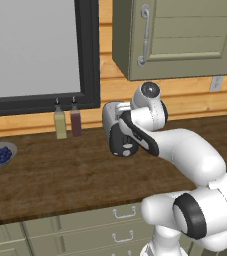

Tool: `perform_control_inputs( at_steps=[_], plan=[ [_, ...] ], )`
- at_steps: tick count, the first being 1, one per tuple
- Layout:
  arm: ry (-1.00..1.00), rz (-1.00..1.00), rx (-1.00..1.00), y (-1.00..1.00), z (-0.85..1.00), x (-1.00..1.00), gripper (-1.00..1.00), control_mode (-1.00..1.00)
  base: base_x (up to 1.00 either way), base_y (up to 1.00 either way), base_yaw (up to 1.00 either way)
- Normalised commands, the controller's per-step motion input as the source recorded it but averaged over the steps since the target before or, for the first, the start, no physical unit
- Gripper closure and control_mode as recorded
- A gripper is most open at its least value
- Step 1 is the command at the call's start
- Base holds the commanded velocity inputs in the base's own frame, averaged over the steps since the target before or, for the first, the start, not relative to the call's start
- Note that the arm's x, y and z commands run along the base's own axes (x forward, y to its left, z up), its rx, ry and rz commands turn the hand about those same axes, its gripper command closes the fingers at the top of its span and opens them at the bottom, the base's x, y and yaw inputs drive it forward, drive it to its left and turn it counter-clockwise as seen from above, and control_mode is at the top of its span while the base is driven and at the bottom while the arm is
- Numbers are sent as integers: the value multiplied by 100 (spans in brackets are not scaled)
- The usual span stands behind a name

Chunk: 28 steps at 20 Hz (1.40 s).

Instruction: Start the toaster. Once the lever pops up, take the bread to the plate on the dining counter.

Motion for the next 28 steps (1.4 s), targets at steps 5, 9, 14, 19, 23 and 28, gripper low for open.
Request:
perform_control_inputs(
  at_steps=[5,9,14,19,23,28],
  plan=[
    [0,0,0,0,0,0,-100,-100,0,0,0],
    [0,0,0,0,0,0,-100,-100,0,0,0],
    [0,0,0,0,0,0,-100,-100,0,0,0],
    [0,0,0,0,0,0,-100,-100,0,0,0],
    [0,0,0,0,0,0,-100,-100,0,0,0],
    [0,0,0,0,0,0,-100,-100,0,0,0]
  ],
)
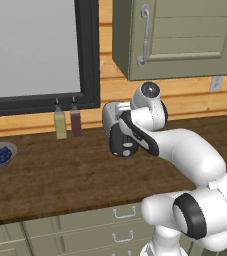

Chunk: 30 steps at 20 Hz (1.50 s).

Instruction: Start the toaster. Once the lever pops up, take the bread to the plate on the dining counter.

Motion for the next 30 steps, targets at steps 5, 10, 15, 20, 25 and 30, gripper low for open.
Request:
perform_control_inputs(
  at_steps=[5,10,15,20,25,30],
  plan=[
    [0,0,0,0,0,0,-100,-100,0,0,0],
    [0,0,0,0,0,0,-100,-100,0,0,0],
    [0,0,0,0,0,0,-100,-100,0,0,0],
    [0,0,0,0,0,0,-100,-100,0,0,0],
    [0,0,0,0,0,0,-100,-100,0,0,0],
    [0,0,0,0,0,0,-100,-100,0,0,0]
  ],
)
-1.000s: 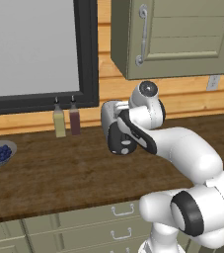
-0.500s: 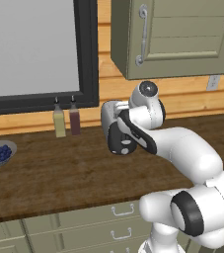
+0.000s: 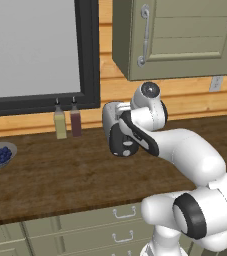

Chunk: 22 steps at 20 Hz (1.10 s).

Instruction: Start the toaster. Once the lever pops up, take the bread to the plate on the dining counter.

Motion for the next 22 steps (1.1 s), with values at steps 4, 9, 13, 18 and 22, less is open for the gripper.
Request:
perform_control_inputs(
  at_steps=[4,9,13,18,22],
  plan=[
    [0,0,0,0,0,0,-100,-100,0,0,0],
    [0,0,0,0,0,0,-100,-100,0,0,0],
    [0,0,0,0,0,0,-100,-100,0,0,0],
    [0,0,0,0,0,0,-100,-100,0,0,0],
    [0,0,0,0,0,0,-100,-100,0,0,0]
  ],
)
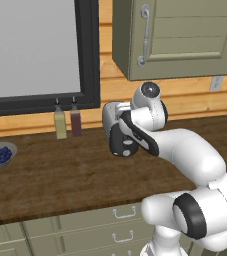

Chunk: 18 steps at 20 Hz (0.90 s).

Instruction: Start the toaster. Once the lever pops up, take the bread to the plate on the dining counter.

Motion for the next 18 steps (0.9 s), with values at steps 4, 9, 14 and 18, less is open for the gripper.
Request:
perform_control_inputs(
  at_steps=[4,9,14,18],
  plan=[
    [0,0,0,0,0,0,-100,-100,0,0,0],
    [0,0,0,0,0,0,-100,-100,0,0,0],
    [0,0,0,0,0,0,-100,-100,0,0,0],
    [0,0,0,0,-2,0,-100,-100,0,0,0]
  ],
)
